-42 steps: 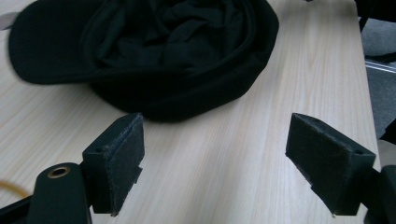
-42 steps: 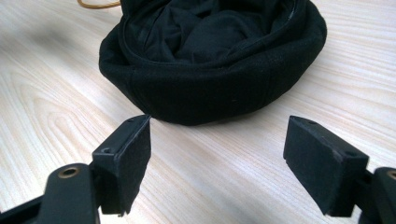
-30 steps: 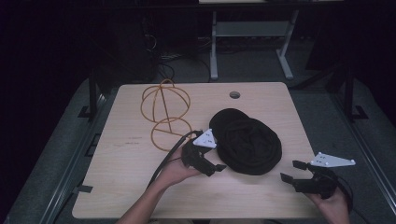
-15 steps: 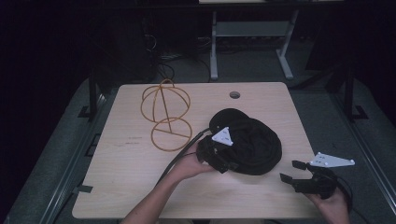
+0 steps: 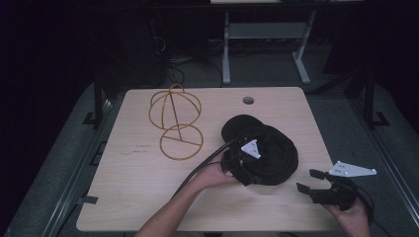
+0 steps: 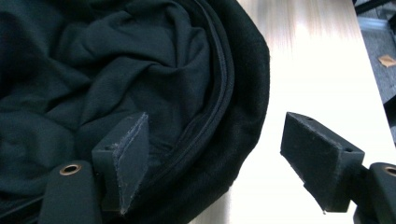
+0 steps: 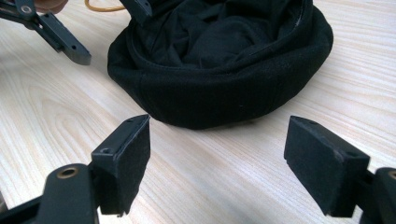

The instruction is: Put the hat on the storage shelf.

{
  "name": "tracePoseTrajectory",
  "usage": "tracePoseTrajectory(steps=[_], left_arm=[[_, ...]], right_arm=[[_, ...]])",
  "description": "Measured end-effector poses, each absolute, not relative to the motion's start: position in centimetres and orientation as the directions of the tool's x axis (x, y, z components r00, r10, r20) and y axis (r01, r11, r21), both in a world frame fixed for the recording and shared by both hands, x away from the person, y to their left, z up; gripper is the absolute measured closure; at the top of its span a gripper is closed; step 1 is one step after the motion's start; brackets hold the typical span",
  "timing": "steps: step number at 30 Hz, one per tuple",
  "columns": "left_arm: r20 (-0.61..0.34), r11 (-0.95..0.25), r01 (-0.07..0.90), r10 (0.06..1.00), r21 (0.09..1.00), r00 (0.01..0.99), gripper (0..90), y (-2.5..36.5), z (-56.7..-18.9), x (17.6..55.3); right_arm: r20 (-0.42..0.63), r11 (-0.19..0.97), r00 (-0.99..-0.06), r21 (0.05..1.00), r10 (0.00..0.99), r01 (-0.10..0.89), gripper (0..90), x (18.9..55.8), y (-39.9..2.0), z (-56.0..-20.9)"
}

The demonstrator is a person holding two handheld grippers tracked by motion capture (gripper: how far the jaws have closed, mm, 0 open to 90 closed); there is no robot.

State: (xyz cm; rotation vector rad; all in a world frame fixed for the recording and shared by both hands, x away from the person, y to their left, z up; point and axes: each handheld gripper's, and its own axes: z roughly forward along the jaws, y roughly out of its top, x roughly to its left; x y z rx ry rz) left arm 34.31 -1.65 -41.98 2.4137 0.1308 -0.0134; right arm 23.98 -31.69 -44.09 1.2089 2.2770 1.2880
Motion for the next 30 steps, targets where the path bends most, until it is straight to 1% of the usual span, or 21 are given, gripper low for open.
tracePoseTrajectory(steps=[6,7,10,13,20,21,23,24,30], left_arm=[[-0.048,-0.773,0.089,0.076,0.628,0.996,23.5,-2.3,-42.7,34.7],[-0.048,-0.787,0.081,0.066,0.611,0.997,23.8,-2.5,-43.0,34.7],[-0.051,-0.811,0.086,0.069,0.578,0.996,24.0,-2.8,-43.7,34.8],[-0.052,-0.817,0.088,0.071,0.570,0.996,25.6,-2.9,-44.0,34.9],[-0.005,-0.835,0.051,0.057,0.547,0.998,34.5,-3.2,-44.5,34.9],[0.030,-0.851,0.030,0.053,0.524,0.998,36.0,-3.4,-44.8,34.7],[0.046,-0.858,0.017,0.047,0.513,0.998,38.0,-3.6,-44.9,34.6],[0.070,-0.869,-0.005,0.035,0.494,0.997,39.6,-3.8,-45.0,34.4],[0.070,-0.869,-0.009,0.030,0.495,0.997,53.4,-3.9,-44.9,34.6]], right_arm=[[0.164,0.262,-0.623,0.804,0.765,0.534,22.4,24.0,-31.7,-44.1],[0.164,0.262,-0.623,0.804,0.765,0.534,22.3,24.0,-31.7,-44.1],[0.163,0.264,-0.624,0.804,0.765,0.534,22.3,24.0,-31.7,-44.1],[0.166,0.260,-0.622,0.804,0.765,0.534,22.3,24.0,-31.7,-44.1],[0.164,0.264,-0.623,0.802,0.765,0.535,22.1,24.0,-31.6,-44.1],[0.163,0.265,-0.623,0.802,0.765,0.535,22.1,24.0,-31.6,-44.1],[0.163,0.264,-0.622,0.802,0.766,0.536,22.1,24.0,-31.6,-44.1],[0.162,0.264,-0.624,0.804,0.765,0.532,22.1,24.0,-31.6,-44.1],[0.159,0.267,-0.625,0.804,0.764,0.532,22.1,24.0,-31.6,-44.1]])
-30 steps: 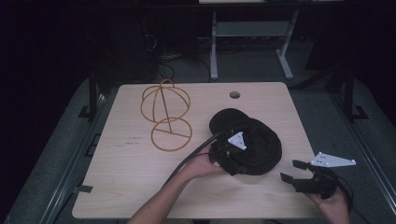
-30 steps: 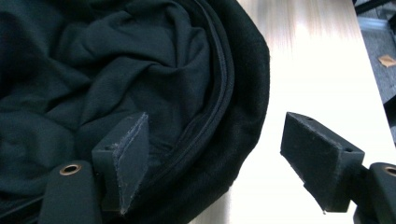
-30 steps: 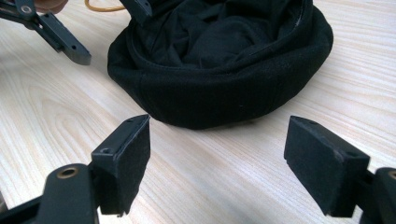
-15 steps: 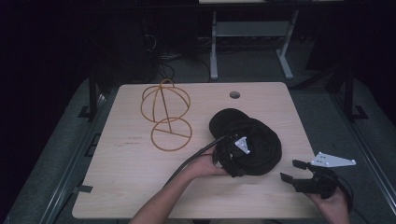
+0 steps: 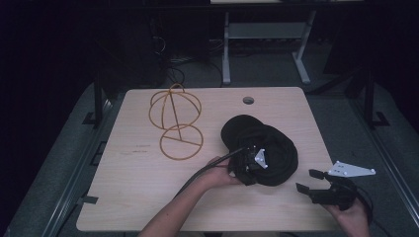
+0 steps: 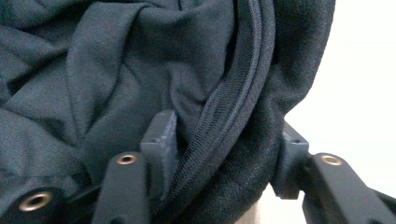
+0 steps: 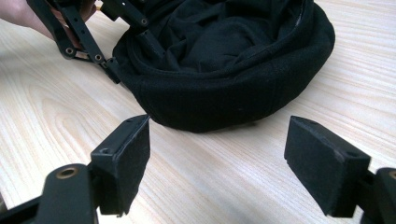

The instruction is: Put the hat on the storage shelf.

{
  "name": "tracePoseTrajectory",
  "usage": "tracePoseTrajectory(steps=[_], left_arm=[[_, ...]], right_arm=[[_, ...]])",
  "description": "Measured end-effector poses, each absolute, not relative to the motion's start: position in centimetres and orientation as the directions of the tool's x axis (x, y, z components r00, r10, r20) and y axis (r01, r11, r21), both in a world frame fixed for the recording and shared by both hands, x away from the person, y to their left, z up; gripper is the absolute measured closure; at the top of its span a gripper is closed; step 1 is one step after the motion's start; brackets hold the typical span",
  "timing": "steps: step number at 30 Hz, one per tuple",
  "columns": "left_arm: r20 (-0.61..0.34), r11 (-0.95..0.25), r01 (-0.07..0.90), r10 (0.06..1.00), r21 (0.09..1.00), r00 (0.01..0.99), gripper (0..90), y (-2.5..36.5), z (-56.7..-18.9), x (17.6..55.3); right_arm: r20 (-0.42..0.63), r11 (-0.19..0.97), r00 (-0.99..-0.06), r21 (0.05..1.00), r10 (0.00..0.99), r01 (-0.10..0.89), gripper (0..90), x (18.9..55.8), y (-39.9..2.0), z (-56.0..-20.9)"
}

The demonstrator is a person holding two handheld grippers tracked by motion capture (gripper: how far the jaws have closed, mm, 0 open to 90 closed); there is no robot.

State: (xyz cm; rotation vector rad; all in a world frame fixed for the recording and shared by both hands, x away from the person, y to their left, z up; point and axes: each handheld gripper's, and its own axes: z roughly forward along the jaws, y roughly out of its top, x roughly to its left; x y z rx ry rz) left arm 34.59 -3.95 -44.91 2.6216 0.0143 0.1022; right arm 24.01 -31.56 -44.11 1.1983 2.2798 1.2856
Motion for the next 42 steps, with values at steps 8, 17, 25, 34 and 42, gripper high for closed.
tracePoseTrajectory(steps=[8,17,25,34,42], left_arm=[[0.036,-0.858,0.002,0.024,0.514,0.999,66.5,-4.0,-44.6,34.8],[-0.018,-0.808,0.024,0.016,0.589,1.000,75.1,-3.8,-43.0,34.5],[-0.084,-0.729,0.074,0.023,0.680,0.996,77.1,-3.1,-40.2,34.1],[-0.146,-0.652,0.141,0.046,0.745,0.988,77.1,-1.9,-38.1,34.3],[-0.216,-0.558,0.188,0.016,0.809,0.976,77.0,0.3,-35.9,34.7]], right_arm=[[0.160,0.265,-0.622,0.804,0.766,0.533,22.1,24.0,-31.6,-44.2],[0.166,0.252,-0.616,0.808,0.770,0.533,22.1,23.9,-31.8,-44.2],[0.167,0.245,-0.613,0.812,0.772,0.530,22.1,23.9,-31.7,-44.1],[0.176,0.220,-0.620,0.833,0.764,0.508,21.7,24.0,-31.3,-43.5],[0.158,0.219,-0.635,0.854,0.756,0.473,21.7,23.9,-30.5,-42.8]])
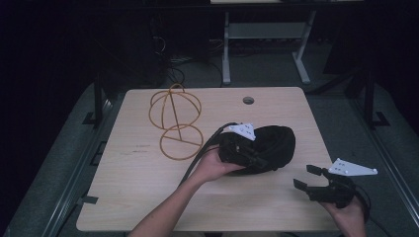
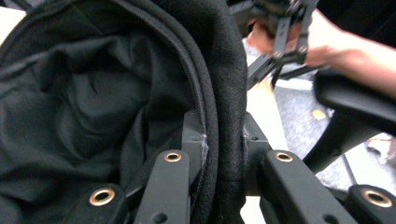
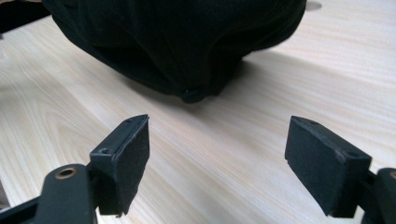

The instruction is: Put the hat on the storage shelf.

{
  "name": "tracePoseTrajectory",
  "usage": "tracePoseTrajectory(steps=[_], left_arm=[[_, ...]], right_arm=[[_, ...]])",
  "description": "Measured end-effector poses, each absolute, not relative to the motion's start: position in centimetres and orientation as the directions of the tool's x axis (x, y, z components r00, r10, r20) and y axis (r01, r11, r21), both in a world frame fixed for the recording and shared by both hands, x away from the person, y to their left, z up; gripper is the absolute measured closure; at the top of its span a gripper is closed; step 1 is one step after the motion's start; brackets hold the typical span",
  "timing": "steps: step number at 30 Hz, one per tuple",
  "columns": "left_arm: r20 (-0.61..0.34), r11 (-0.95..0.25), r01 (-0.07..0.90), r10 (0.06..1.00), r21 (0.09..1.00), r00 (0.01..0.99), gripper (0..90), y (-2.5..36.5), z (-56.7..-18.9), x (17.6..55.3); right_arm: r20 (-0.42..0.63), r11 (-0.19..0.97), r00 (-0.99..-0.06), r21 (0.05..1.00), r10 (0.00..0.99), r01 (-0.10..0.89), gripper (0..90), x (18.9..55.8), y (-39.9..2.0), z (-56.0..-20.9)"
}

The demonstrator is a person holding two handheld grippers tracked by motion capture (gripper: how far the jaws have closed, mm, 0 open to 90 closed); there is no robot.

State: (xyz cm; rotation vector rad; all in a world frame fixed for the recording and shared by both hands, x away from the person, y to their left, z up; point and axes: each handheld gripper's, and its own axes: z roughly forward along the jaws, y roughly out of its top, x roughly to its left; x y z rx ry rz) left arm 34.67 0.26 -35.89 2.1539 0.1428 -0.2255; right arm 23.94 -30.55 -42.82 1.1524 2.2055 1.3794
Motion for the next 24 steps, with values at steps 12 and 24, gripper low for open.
tracePoseTrajectory(steps=[12,24], left_arm=[[-0.242,-0.423,0.206,-0.032,0.882,0.970,76.7,2.2,-32.9,33.8],[-0.251,-0.329,0.219,-0.060,0.919,0.966,76.5,3.1,-30.8,33.2]], right_arm=[[0.139,0.185,-0.686,0.908,0.714,0.376,19.9,23.5,-28.1,-40.7],[0.161,0.073,-0.692,0.952,0.703,0.296,18.5,24.2,-26.5,-39.5]])
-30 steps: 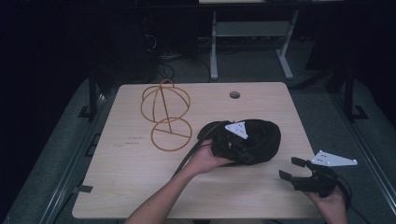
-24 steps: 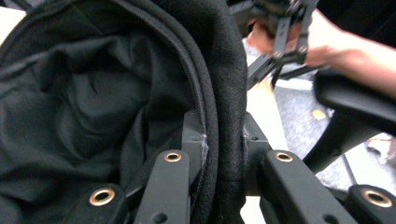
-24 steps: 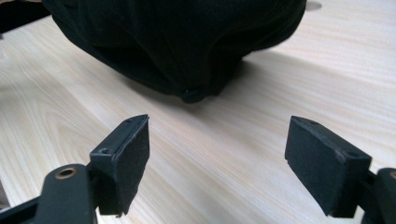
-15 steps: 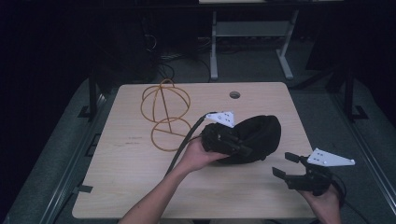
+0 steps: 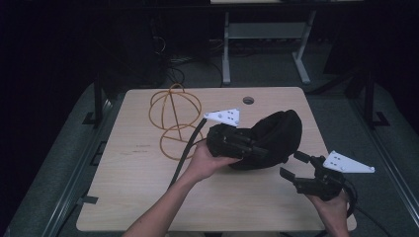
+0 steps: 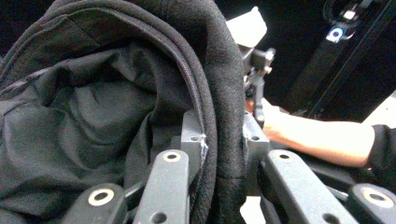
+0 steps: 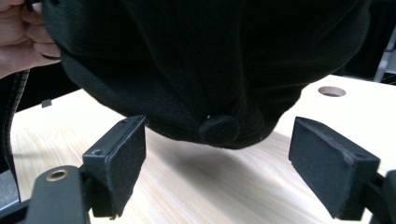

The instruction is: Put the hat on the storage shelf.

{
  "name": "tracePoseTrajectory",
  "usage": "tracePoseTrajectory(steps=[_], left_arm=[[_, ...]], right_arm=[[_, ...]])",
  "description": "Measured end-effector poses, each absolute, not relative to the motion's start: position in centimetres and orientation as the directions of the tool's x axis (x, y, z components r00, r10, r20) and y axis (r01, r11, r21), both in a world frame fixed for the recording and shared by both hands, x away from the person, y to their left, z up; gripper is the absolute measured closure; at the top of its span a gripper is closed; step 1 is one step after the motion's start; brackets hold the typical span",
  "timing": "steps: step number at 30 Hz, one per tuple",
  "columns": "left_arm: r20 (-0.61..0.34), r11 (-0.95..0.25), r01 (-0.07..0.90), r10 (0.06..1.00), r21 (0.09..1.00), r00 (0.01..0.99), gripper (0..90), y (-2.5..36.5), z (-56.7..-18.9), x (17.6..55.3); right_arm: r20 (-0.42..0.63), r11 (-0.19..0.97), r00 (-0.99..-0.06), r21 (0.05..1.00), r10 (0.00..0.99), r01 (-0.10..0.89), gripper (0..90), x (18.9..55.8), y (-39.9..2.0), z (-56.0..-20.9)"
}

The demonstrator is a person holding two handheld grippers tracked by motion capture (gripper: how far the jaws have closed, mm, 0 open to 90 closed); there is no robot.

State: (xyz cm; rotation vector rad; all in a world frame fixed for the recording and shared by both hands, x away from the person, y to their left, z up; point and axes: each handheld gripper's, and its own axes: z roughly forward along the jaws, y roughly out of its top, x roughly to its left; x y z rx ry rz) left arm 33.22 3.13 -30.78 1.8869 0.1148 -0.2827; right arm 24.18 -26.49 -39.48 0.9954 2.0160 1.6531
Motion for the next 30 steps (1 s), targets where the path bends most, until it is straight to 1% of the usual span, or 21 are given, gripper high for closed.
tracePoseTrajectory(steps=[6,8,11,12,13,14,18,19,20,24,30], left_arm=[[-0.262,-0.312,0.228,-0.074,0.922,0.962,76.4,3.2,-30.6,33.1],[-0.259,-0.315,0.223,-0.079,0.923,0.963,76.4,3.1,-30.6,33.0],[-0.266,-0.306,0.228,-0.090,0.925,0.960,76.5,3.1,-30.6,33.0],[-0.270,-0.301,0.230,-0.097,0.926,0.958,76.5,3.1,-30.6,33.0],[-0.270,-0.301,0.230,-0.097,0.926,0.958,76.5,3.1,-30.6,33.0],[-0.270,-0.299,0.229,-0.103,0.926,0.957,76.5,3.1,-30.5,33.0],[-0.263,-0.303,0.222,-0.102,0.927,0.959,76.4,3.1,-30.4,32.9],[-0.263,-0.303,0.222,-0.102,0.927,0.959,76.3,3.1,-30.4,32.9],[-0.260,-0.309,0.219,-0.098,0.926,0.961,76.0,3.2,-30.5,32.9],[-0.282,-0.289,0.247,-0.089,0.925,0.955,75.6,3.7,-30.8,33.2],[-0.289,-0.275,0.257,-0.082,0.926,0.954,74.5,4.1,-31.0,33.5]], right_arm=[[0.170,0.048,-0.692,0.958,0.701,0.284,19.3,24.8,-25.9,-39.5],[0.174,0.021,-0.696,0.965,0.696,0.262,24.5,25.1,-25.8,-39.5],[0.181,0.006,-0.713,0.968,0.677,0.251,39.6,25.2,-25.8,-39.5],[0.178,0.005,-0.719,0.970,0.672,0.245,43.1,25.2,-25.7,-39.5],[0.178,0.005,-0.719,0.970,0.672,0.245,43.1,25.2,-25.7,-39.5],[0.187,-0.002,-0.728,0.969,0.660,0.247,51.9,25.3,-25.6,-39.6],[0.178,0.011,-0.743,0.970,0.645,0.242,65.9,25.5,-25.2,-39.6],[0.178,0.011,-0.743,0.970,0.645,0.242,65.9,25.5,-25.2,-39.6],[0.163,0.031,-0.741,0.970,0.651,0.241,69.9,25.3,-25.1,-39.3],[0.146,0.036,-0.735,0.973,0.663,0.226,71.5,25.0,-25.4,-38.9],[0.119,0.044,-0.727,0.979,0.676,0.201,71.9,24.6,-25.7,-37.9]])
